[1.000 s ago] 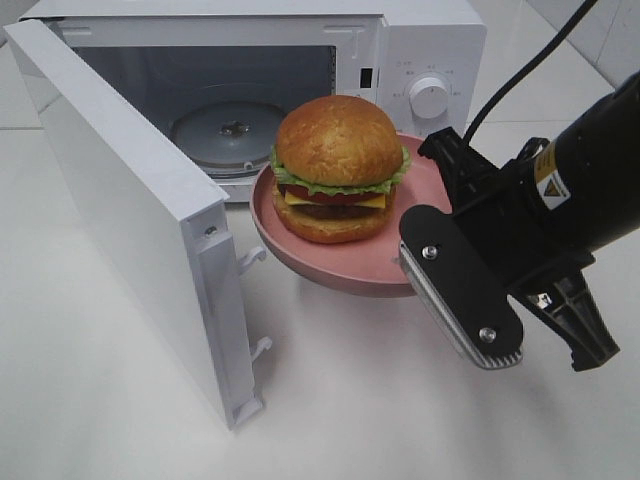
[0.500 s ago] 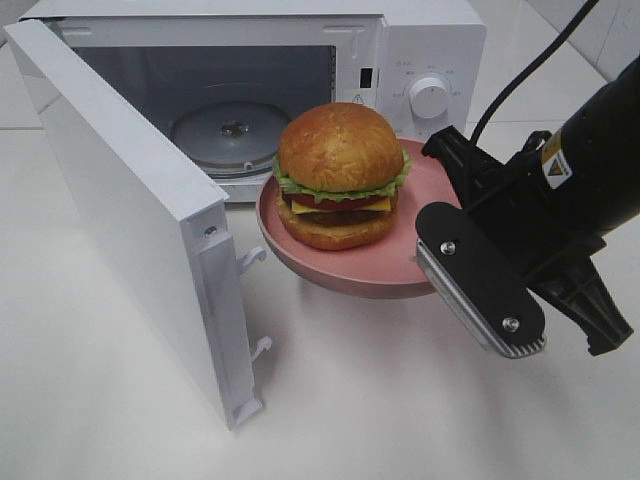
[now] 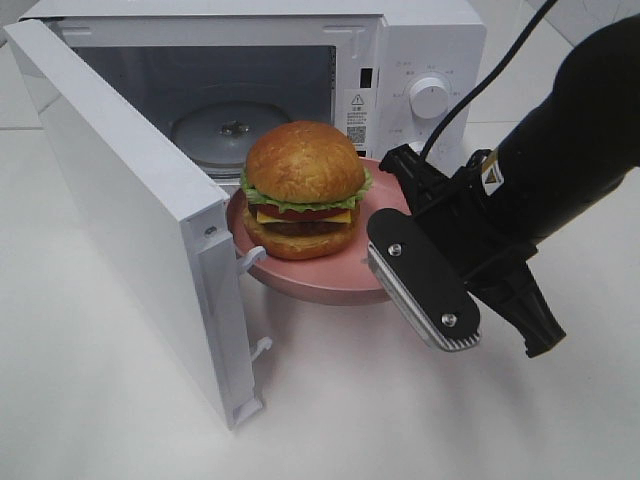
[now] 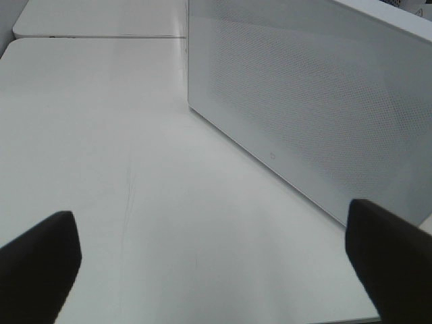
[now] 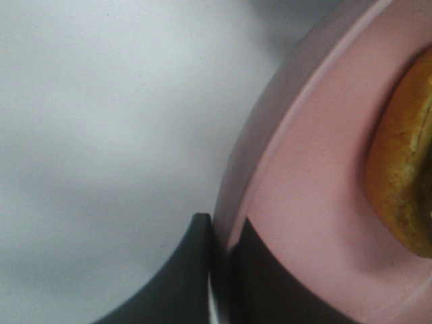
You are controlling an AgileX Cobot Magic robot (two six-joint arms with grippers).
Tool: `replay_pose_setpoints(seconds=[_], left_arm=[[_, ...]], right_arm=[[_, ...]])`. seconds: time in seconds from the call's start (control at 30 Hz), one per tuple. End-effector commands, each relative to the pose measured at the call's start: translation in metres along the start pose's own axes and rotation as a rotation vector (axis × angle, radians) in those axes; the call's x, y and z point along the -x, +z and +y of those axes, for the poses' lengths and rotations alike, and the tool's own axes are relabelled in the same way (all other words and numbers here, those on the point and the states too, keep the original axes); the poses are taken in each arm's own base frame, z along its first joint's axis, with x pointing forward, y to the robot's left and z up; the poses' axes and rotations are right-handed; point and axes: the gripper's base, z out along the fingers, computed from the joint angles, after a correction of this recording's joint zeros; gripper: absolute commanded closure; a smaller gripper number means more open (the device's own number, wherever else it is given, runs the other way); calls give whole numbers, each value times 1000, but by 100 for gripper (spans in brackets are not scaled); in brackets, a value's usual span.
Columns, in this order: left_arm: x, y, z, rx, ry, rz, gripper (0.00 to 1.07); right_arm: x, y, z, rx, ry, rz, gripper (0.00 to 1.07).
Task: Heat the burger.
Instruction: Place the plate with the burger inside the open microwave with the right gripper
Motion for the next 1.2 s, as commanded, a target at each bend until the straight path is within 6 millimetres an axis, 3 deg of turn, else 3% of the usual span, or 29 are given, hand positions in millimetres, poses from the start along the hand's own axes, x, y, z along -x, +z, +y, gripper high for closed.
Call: replay_pose_setpoints(seconds=[0.03,0.2,1.2], left_arm=[[0,-1,0,-4,1,-13,7],[0,-1,0,-4,1,-13,7],[0,-1,0,-4,1,-13,7]], right_arm=[[0,-3,-16,-87,1,-10,107],[0,10,-38,-89,16,-16,107],[-2,51,-112,-56,5,-5,107]])
